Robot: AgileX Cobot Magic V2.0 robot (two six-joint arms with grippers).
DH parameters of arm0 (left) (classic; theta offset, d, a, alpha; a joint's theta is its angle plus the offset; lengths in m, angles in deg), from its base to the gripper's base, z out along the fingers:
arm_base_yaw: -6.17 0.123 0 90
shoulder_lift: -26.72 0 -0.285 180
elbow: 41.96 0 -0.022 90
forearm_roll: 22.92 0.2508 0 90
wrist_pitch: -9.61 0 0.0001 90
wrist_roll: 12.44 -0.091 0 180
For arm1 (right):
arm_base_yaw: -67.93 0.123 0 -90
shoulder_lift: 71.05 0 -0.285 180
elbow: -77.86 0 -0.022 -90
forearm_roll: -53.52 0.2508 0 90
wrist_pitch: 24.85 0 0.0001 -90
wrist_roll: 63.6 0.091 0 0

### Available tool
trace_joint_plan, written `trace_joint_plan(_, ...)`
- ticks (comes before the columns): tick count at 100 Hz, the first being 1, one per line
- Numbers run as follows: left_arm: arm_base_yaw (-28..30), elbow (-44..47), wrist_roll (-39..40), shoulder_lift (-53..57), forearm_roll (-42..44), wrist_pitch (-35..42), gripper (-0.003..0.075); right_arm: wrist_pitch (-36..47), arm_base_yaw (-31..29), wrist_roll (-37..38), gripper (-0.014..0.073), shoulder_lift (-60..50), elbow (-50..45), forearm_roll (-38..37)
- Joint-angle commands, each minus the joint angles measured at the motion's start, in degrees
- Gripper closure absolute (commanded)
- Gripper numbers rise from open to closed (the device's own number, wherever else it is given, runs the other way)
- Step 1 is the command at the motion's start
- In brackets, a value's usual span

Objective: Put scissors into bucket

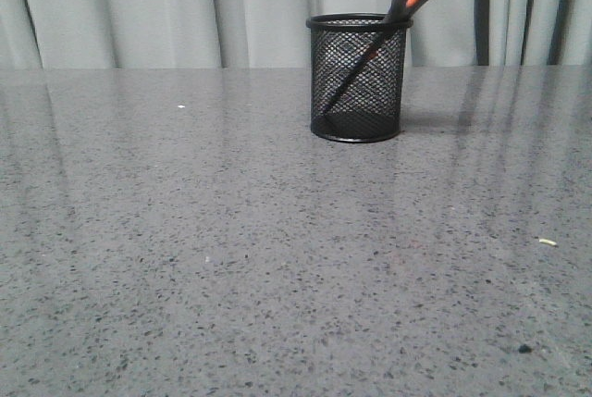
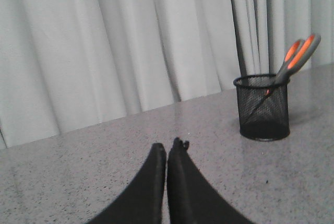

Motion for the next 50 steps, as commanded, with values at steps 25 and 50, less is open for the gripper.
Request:
trace_joint_plan(25,12.9,3.7,22.1,2.1,15.3,2.7,0.074,3.7,-0.4,-0.5,0.0667,0.5,1.6,-0.3)
trace_joint_plan(50,20.8,6.8,23.1,8.6,15.1,-4.2,0.074,3.7,-0.4,-0.5,0.0667,0.5,1.6,-0.3)
